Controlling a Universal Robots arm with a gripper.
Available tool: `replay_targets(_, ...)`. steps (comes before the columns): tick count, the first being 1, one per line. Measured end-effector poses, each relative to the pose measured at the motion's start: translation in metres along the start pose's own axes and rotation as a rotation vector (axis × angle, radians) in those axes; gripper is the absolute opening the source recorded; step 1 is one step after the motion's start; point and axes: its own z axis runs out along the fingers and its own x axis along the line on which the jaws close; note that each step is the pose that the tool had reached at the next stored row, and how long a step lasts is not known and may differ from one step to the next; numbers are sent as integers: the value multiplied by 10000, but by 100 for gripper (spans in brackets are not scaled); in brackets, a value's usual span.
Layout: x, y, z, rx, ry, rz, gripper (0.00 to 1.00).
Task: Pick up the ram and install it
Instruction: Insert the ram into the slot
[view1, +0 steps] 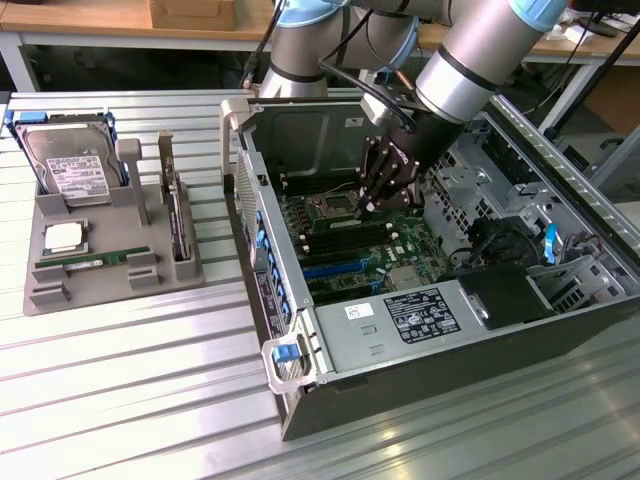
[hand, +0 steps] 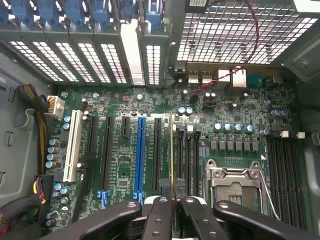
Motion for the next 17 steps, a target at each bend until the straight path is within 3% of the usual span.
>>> replay_targets(6, 69, -5, 12, 5, -135, 495, 12)
replay_targets(9, 74, -8, 21, 5, -58, 631, 12)
replay_targets(17, 73, -17, 53, 6, -159, 993, 12)
